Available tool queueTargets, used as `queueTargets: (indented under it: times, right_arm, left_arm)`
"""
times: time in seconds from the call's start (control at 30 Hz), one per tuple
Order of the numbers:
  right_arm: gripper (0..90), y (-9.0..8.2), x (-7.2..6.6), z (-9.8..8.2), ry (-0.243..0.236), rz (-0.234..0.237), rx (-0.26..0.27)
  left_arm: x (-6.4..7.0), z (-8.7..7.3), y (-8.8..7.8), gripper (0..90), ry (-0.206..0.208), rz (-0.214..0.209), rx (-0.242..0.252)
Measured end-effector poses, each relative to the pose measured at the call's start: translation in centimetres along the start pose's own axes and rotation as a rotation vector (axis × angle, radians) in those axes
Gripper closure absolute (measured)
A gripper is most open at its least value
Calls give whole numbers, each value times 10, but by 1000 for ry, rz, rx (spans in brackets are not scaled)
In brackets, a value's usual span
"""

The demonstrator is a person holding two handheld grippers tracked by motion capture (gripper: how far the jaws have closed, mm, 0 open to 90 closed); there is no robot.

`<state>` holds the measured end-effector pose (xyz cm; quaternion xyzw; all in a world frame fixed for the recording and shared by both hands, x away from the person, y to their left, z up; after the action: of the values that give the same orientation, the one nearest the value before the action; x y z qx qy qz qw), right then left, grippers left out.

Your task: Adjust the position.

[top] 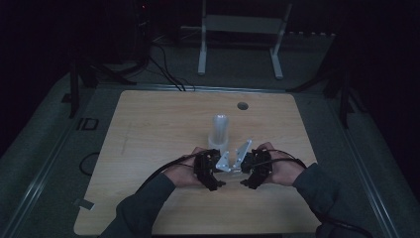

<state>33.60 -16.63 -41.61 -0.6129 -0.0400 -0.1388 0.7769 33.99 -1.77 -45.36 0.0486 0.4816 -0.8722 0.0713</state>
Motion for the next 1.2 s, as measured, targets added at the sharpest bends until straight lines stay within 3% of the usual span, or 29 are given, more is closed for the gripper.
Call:
queueTargets:
  times: [0.17,0.2,0.33,0.4,0.6,0.87,1.0,1.03,1.1,1.17,1.2]
  right_arm:
    - [329,4,-2,2,-18,-4,-19]
    - [326,5,-2,3,-24,-3,-23]
    - [317,7,-3,4,-29,-1,-21]
    - [313,9,-4,6,-37,2,-18]
    - [340,10,-5,6,-39,2,-4]
    - [407,7,-5,4,-39,-2,24]
    - [415,7,-7,4,-24,2,33]
    - [416,7,-7,4,-20,2,34]
    - [417,7,-5,3,-39,-3,31]
    - [417,7,-5,2,-25,-1,39]
    - [417,7,-5,2,-18,-1,42]
  left_arm:
    - [1,0,1,296,5,-13,4]
    - [7,2,6,295,-82,-20,91]
    - [6,2,4,295,-55,-26,73]
    - [4,2,1,296,-20,-33,51]
    - [5,1,2,295,-27,-38,61]
    - [10,3,5,292,-67,-45,111]
    - [10,3,4,288,-56,-38,101]
    - [18,8,11,285,-175,-39,216]
    - [1,1,-4,276,64,-28,-15]
    - [4,2,-1,249,15,-15,33]
    - [11,4,5,230,-81,-28,125]
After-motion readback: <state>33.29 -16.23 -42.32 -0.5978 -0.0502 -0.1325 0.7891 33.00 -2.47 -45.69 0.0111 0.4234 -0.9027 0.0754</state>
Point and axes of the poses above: each handheld gripper's, and its own axes: y roughly forward along the jaws, z roughly out of its top, x roughly to its right, the point moved 3 cm from there along y, roughly forward along the jaws, and after that the axes turned 4 degrees about -z, right-handed, at the moved point
